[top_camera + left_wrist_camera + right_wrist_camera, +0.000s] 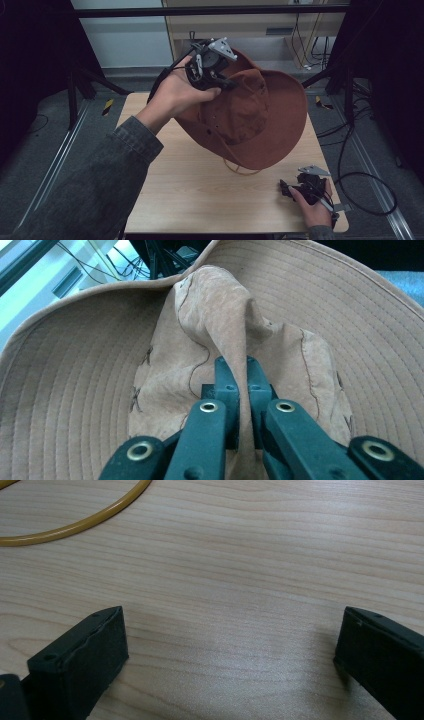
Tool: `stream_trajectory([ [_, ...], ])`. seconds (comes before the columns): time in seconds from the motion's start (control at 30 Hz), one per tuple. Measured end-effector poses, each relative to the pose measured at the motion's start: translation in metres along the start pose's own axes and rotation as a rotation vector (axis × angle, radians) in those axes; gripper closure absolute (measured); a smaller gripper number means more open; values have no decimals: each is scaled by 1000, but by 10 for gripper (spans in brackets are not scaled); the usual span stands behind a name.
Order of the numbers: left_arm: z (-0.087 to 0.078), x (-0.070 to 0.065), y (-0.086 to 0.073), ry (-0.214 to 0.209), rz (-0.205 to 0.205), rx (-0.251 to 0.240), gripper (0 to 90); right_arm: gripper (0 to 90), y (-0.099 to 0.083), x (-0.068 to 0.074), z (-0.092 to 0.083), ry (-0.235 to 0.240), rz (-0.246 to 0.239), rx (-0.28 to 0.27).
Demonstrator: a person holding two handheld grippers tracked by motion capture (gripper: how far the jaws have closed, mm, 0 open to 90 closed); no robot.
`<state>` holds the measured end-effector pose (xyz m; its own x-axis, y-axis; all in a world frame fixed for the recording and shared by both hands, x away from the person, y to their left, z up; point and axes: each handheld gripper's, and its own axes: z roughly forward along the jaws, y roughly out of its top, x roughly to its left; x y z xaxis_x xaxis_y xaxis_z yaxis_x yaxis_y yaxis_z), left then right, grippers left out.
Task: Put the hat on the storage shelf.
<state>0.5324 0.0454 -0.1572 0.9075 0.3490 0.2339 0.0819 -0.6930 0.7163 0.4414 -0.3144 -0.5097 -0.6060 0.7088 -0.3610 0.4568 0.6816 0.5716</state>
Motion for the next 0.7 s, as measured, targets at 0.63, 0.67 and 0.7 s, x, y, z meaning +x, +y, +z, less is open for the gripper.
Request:
stream_trajectory([
  [0.63,29,-9,13,-29,20,12,885,6,0,0,0,1,4,1],
  [0.67,31,-9,14,-32,22,14,885,6,0,0,0,0,2,1],
  [0.7,33,-10,15,-34,27,17,884,6,0,0,0,1,3,1],
])
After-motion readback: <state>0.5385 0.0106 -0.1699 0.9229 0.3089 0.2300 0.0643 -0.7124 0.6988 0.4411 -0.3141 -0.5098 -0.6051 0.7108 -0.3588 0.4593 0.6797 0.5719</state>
